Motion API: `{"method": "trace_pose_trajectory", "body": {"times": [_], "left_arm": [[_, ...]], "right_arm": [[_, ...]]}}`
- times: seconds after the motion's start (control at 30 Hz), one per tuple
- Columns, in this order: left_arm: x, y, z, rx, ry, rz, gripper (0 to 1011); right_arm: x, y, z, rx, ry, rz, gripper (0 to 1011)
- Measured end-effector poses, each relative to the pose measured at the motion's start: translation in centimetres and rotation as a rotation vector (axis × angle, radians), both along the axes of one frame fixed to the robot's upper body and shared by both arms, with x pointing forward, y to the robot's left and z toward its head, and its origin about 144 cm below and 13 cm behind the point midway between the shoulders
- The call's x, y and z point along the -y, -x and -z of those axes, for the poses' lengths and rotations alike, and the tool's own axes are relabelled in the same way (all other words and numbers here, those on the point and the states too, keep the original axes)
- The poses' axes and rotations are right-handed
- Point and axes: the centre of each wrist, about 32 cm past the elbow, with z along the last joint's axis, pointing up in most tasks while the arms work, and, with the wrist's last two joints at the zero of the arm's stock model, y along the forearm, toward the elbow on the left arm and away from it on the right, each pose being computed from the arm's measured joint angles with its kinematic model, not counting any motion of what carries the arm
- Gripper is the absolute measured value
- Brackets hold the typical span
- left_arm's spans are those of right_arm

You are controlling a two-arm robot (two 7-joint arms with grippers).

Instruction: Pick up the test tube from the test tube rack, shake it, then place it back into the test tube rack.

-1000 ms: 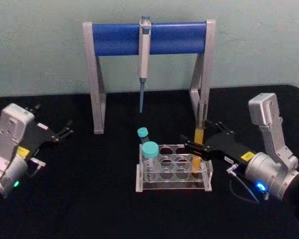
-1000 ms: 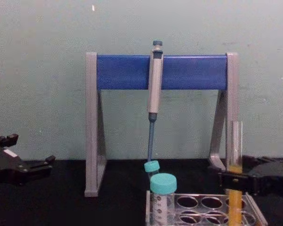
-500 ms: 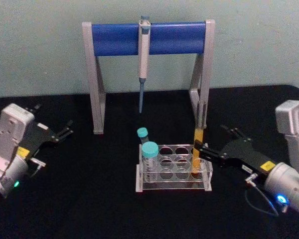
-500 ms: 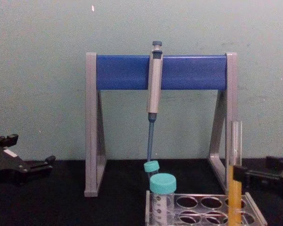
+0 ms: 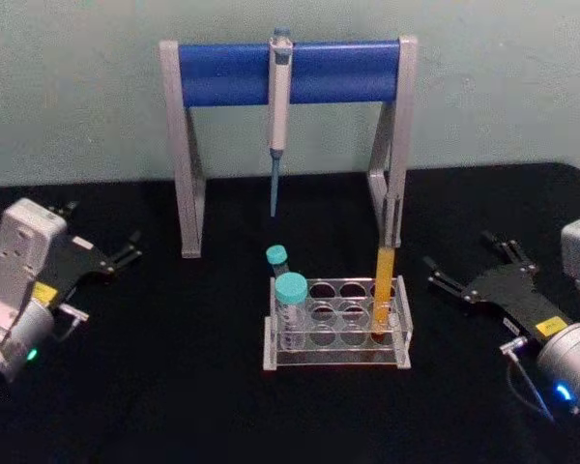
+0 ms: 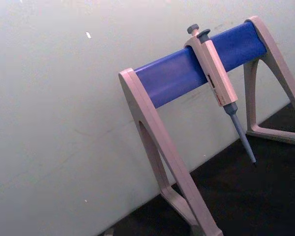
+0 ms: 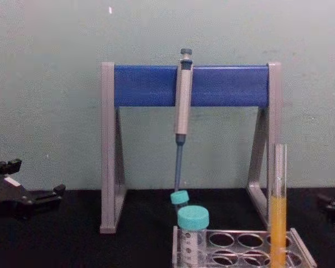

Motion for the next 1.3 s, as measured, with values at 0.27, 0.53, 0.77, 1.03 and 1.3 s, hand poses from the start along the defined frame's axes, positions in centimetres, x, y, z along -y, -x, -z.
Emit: {"method": "trace_pose_trajectory", "body": {"times": [0.27,0.53,0.77,1.03,1.3], "left_arm": [[0.0,0.0,0.0,0.000,0.000,0.000,1001],[0.0,0.0,0.0,0.000,0.000,0.000,1001],[0.0,0.0,0.0,0.000,0.000,0.000,1001],[0.0,0.0,0.0,0.000,0.000,0.000,1001],[0.0,0.0,0.0,0.000,0.000,0.000,1001]], "right_arm": [[-0.2,-0.5,2.0,-0.009,0.035,0.067,1000],[-0.4,-0.9,3.6,-0.038,0.038,0.086,1000],[-0.7,-1.1,4.4,-0.063,0.041,0.076,1000],[-0.7,-1.1,4.5,-0.067,0.045,0.075,1000],[-0.7,-1.1,4.4,-0.066,0.044,0.074,1000]]}}
